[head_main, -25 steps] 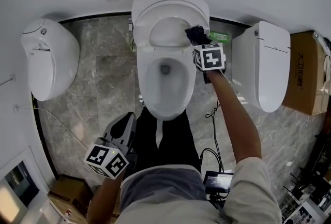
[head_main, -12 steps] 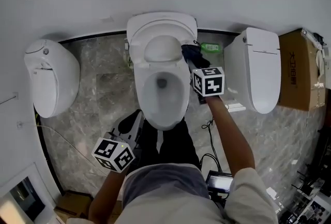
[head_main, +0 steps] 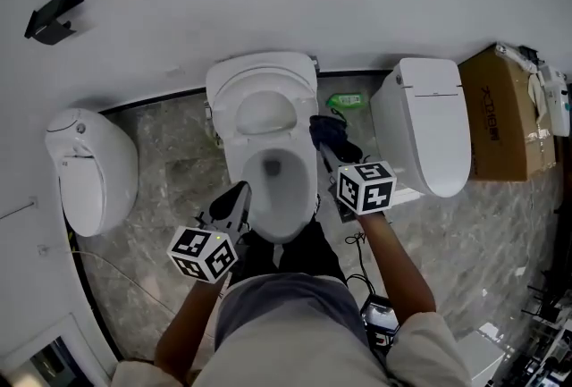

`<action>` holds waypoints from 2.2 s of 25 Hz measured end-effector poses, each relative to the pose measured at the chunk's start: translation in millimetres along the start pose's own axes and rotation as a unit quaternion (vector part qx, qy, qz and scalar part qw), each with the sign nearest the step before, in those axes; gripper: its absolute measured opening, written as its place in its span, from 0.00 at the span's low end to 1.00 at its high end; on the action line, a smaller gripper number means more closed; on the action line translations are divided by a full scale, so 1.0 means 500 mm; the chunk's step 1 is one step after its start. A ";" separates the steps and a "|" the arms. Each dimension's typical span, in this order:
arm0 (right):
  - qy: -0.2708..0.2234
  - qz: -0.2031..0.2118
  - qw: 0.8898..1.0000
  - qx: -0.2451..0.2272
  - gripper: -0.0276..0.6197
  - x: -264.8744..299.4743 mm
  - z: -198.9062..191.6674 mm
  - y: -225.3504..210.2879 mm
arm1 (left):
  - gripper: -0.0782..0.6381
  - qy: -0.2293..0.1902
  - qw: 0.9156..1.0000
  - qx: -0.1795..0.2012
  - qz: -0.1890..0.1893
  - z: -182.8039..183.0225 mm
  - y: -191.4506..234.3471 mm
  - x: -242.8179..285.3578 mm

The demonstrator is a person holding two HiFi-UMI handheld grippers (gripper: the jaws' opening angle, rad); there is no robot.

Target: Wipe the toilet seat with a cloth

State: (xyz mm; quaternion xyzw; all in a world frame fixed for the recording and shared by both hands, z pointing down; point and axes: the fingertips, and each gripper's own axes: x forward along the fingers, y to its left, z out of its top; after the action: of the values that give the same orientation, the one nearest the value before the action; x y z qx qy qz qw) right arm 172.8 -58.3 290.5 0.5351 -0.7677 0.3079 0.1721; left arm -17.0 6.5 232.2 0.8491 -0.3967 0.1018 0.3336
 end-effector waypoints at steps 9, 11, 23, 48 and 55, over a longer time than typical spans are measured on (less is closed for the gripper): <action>-0.017 0.021 0.999 0.022 0.20 -0.140 0.007 0.030 | 0.12 0.017 0.987 0.154 0.051 0.074 0.075 0.117; -0.012 0.031 0.999 0.023 0.20 -0.159 -0.001 0.039 | 0.12 0.031 0.978 0.197 0.059 0.090 0.104 0.152; -0.025 0.012 0.999 0.027 0.20 -0.216 0.015 0.008 | 0.25 0.119 0.924 0.353 0.086 0.169 0.247 0.350; -0.047 0.036 0.997 0.049 0.20 -0.183 0.045 0.045 | 0.31 0.272 0.796 0.537 0.060 0.121 0.299 0.467; -0.049 0.039 0.997 0.048 0.20 -0.188 0.045 0.064 | 0.26 0.253 0.806 0.532 0.062 0.120 0.291 0.449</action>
State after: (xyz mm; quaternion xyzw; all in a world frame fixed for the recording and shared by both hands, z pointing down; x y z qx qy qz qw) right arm 179.3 1.9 208.8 0.5266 -0.7799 0.3243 0.0966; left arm 18.9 -235.5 355.6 0.8110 -0.2338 0.5290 -0.0885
